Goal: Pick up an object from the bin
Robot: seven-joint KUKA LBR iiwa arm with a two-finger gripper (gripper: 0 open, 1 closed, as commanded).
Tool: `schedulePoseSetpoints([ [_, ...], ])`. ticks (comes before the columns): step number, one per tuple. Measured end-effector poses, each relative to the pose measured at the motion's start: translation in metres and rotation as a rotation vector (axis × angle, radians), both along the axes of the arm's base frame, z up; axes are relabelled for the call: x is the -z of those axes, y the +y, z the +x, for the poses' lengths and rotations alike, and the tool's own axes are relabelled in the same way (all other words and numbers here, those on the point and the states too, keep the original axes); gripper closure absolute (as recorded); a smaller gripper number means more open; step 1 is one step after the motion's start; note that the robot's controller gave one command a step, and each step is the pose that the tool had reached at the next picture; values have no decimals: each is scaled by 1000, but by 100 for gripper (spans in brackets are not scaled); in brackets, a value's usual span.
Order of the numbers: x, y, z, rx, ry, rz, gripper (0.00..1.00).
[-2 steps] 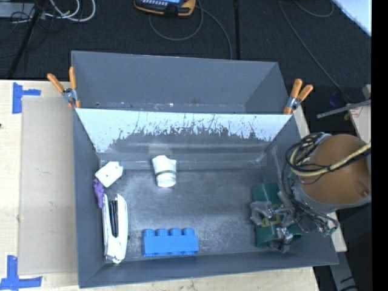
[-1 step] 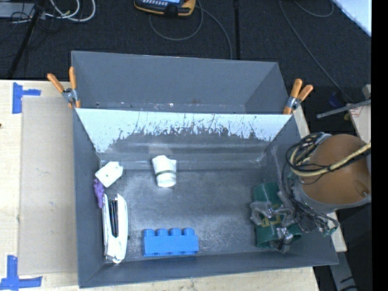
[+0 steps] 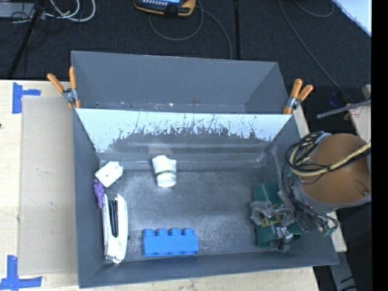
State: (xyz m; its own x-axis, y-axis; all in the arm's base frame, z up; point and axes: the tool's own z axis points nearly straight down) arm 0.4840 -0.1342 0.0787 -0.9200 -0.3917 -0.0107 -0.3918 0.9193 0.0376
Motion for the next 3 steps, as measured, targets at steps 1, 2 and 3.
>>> schedulePoseSetpoints([
  [1,-11,3,0,-2,-1,-2,100],
  [2,-14,3,1,-1,0,3,100],
  [3,-15,4,0,-1,0,5,100],
])
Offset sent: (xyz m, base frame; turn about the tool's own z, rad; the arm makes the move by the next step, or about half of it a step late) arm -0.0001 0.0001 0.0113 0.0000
